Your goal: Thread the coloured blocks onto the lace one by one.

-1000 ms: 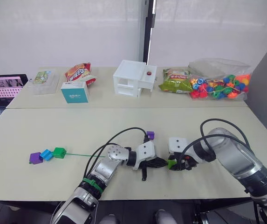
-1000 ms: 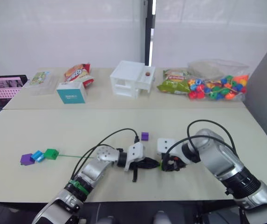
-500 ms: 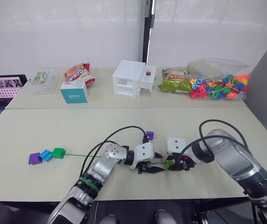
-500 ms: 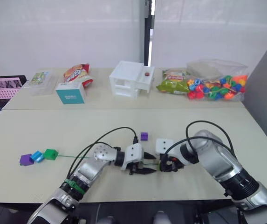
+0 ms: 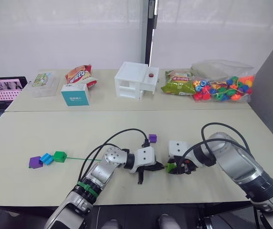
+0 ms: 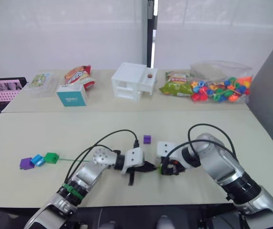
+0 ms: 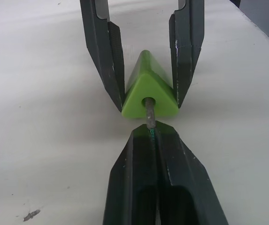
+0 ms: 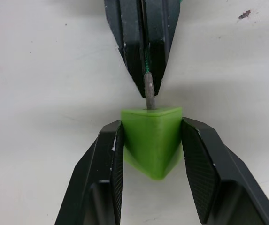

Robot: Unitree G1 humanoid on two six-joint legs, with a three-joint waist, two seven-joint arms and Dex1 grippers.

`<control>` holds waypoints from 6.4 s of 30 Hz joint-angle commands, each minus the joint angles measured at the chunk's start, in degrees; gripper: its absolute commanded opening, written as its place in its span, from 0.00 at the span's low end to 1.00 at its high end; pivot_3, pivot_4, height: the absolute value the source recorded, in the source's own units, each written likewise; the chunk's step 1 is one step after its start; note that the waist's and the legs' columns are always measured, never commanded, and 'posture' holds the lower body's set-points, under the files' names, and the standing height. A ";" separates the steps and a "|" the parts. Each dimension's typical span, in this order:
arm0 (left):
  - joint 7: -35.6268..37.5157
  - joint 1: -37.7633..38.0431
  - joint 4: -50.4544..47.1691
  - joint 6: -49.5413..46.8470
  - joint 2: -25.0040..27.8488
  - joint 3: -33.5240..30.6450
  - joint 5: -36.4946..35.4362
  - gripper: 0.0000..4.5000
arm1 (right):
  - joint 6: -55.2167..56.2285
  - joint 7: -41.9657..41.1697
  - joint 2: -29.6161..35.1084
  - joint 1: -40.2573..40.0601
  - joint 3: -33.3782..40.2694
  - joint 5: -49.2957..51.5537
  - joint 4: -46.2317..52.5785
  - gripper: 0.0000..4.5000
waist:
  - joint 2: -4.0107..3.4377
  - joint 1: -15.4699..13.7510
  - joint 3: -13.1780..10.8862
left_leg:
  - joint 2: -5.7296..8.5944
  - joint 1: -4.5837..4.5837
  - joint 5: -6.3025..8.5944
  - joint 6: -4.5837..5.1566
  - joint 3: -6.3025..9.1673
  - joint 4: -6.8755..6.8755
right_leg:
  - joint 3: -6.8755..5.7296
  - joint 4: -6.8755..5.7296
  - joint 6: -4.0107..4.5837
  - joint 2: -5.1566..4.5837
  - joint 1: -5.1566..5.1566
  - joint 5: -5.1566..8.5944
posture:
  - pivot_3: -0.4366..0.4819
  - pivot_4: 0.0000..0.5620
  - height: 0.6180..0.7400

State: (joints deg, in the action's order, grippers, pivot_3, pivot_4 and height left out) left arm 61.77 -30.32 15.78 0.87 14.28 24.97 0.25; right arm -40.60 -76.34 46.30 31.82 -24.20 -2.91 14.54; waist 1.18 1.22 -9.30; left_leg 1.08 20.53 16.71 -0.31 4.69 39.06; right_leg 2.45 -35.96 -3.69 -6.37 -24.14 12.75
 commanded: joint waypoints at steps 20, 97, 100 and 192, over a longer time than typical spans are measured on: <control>2.63 -1.82 -3.64 -8.25 -1.86 -4.21 -5.81 0.56 | -1.55 1.22 -2.51 0.32 -1.58 1.82 1.55 0.29 | 0.05 0.16 0.03 | 0.00 -0.05 0.01 0.01 0.01 0.06 | 0.00 -0.08 0.00 0.01 0.03 0.00 | 0.48 0.27 1.00; 0.02 -5.57 7.87 -1.95 -4.69 5.43 3.84 0.30 | 4.38 12.80 7.63 -13.51 8.91 10.46 5.28 0.00 | 0.08 -0.82 0.01 | 0.04 0.11 0.01 0.02 0.00 0.25 | -0.01 0.07 -0.03 -0.03 0.14 -0.01 | 0.48 0.27 1.00; 0.02 -5.53 7.76 -2.01 -4.68 5.46 3.83 0.30 | 4.50 12.59 7.91 -13.65 9.05 10.52 5.22 0.00 | 0.08 -0.82 0.01 | 0.04 0.11 0.01 0.02 0.00 0.25 | -0.01 0.07 -0.03 -0.04 0.14 -0.01 | 0.48 0.27 1.00; 6.90 7.09 -1.51 2.13 3.20 -6.72 -10.49 0.59 | 8.63 1.72 1.17 -1.76 1.73 7.50 0.36 0.00 | 0.15 -0.68 -0.08 | 0.02 0.37 0.01 0.02 0.02 0.18 | -0.08 -0.01 0.03 -0.07 -0.21 0.01 | 0.48 0.27 1.00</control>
State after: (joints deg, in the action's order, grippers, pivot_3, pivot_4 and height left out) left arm 68.88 -22.93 14.18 2.79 17.93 17.92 -10.16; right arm -32.22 -74.73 46.92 30.18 -23.83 3.63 13.35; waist 1.32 0.54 -9.38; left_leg 1.10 20.91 16.73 -0.29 4.71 39.24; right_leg 2.37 -35.97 -3.66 -6.43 -24.35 12.76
